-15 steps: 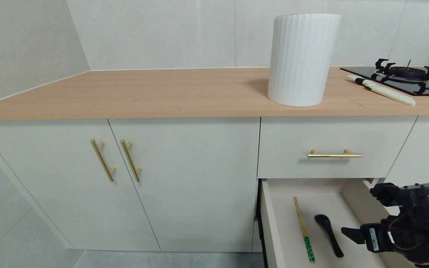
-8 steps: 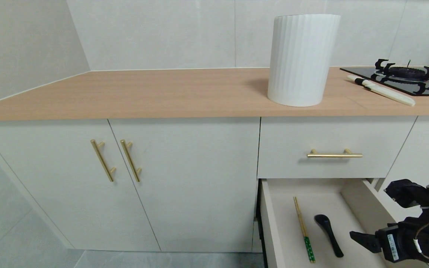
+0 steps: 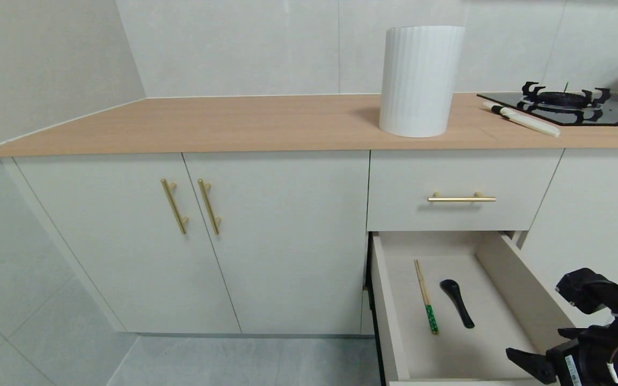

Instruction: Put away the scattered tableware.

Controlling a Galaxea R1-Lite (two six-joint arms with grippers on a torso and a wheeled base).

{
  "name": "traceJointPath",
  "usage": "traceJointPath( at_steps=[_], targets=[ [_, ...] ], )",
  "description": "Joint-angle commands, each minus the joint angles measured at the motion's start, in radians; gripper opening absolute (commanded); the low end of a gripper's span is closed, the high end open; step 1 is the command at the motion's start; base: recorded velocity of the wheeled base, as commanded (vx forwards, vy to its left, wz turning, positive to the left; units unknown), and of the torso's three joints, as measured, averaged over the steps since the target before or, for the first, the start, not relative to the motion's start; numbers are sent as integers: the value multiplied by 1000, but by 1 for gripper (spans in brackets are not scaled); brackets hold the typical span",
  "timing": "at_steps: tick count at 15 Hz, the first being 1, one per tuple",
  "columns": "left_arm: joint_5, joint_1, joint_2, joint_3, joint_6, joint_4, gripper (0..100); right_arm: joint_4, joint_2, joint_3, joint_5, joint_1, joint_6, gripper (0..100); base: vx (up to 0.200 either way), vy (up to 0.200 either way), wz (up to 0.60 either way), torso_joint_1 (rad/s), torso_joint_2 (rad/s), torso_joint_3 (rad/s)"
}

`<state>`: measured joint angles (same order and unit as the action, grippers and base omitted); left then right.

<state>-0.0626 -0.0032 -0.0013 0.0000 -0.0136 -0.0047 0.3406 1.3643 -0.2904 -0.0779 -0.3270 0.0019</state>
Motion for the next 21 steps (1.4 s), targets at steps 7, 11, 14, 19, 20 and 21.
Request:
traceJointPath(
  at_steps=[7,11,14,19,20,21],
  targets=[
    [0,0,1,0,0,0,100,-120,-125,109,152,-83,-181,100,0,0,0,0,0,0],
    [0,0,1,0,0,0,100,-198,-86,96,184,-129,-192,100,0,0,0,0,0,0],
    [0,0,1,0,0,0,100,-187,35,68,136,-126,-149,100,0,0,0,0,0,0],
    [0,0,1,0,0,0,100,-118,159,13,36,-126,18,100,0,0,0,0,0,0],
    [0,0,1,0,0,0,100,-104,185,-1,18,-126,41,100,0,0,0,0,0,0],
    [0,0,1,0,0,0,100,-83,207,-12,10,-126,66,100,0,0,0,0,0,0]
  ],
)
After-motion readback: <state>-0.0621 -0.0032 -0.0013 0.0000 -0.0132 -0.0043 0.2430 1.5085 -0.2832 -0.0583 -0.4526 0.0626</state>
